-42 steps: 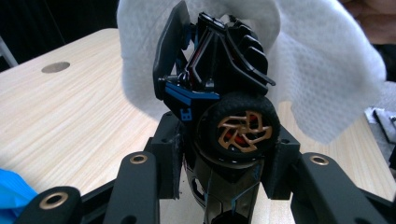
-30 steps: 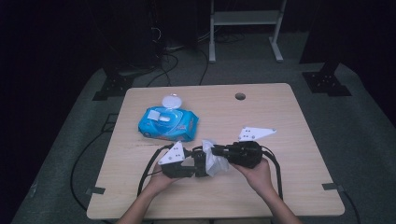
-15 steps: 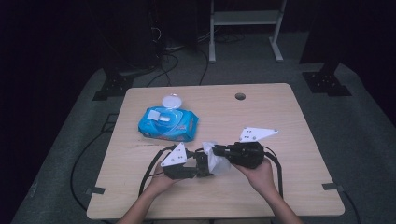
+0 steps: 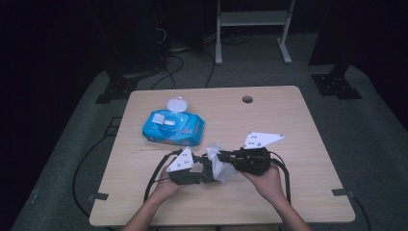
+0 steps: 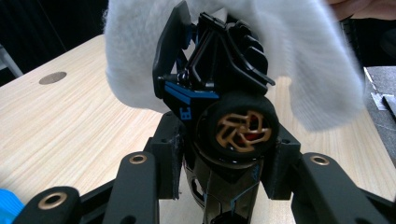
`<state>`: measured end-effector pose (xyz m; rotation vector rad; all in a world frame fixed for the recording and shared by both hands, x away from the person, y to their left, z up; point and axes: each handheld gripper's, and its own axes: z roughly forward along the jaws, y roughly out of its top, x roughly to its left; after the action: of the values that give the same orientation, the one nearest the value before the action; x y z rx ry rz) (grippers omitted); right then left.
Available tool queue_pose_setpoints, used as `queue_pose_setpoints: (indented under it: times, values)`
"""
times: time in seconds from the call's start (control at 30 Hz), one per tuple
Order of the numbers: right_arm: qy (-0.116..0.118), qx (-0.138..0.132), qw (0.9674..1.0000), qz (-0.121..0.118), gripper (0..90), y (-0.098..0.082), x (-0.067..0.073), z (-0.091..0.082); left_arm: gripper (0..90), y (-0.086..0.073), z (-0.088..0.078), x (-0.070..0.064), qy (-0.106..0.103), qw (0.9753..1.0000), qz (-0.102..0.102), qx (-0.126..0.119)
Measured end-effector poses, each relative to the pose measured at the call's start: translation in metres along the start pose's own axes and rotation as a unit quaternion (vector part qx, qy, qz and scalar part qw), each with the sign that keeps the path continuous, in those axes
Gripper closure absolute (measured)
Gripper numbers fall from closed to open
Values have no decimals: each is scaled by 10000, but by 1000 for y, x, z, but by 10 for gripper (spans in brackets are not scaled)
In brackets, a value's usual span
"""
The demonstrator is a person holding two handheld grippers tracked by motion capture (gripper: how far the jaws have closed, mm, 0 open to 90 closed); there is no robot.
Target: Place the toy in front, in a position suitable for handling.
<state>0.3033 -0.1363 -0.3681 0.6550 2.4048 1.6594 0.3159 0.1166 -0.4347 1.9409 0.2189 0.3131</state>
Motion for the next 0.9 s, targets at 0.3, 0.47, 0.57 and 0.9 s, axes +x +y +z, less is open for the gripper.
queue_pose_setpoints:
  times: [0.3,0.47,0.57,0.9]
  values:
    - [-256,85,9996,98,851,-7,-12,-6,567,0,-1,0,4,10000,6,-9]
    - [-168,43,9997,146,851,-6,-11,-7,567,2,3,-2,16,10000,48,29]
    - [-116,80,9999,9,850,-2,-5,-3,568,3,4,-2,32,10000,31,28]
    - [-136,93,9999,22,850,-1,-3,-3,568,4,7,-5,70,9999,135,43]
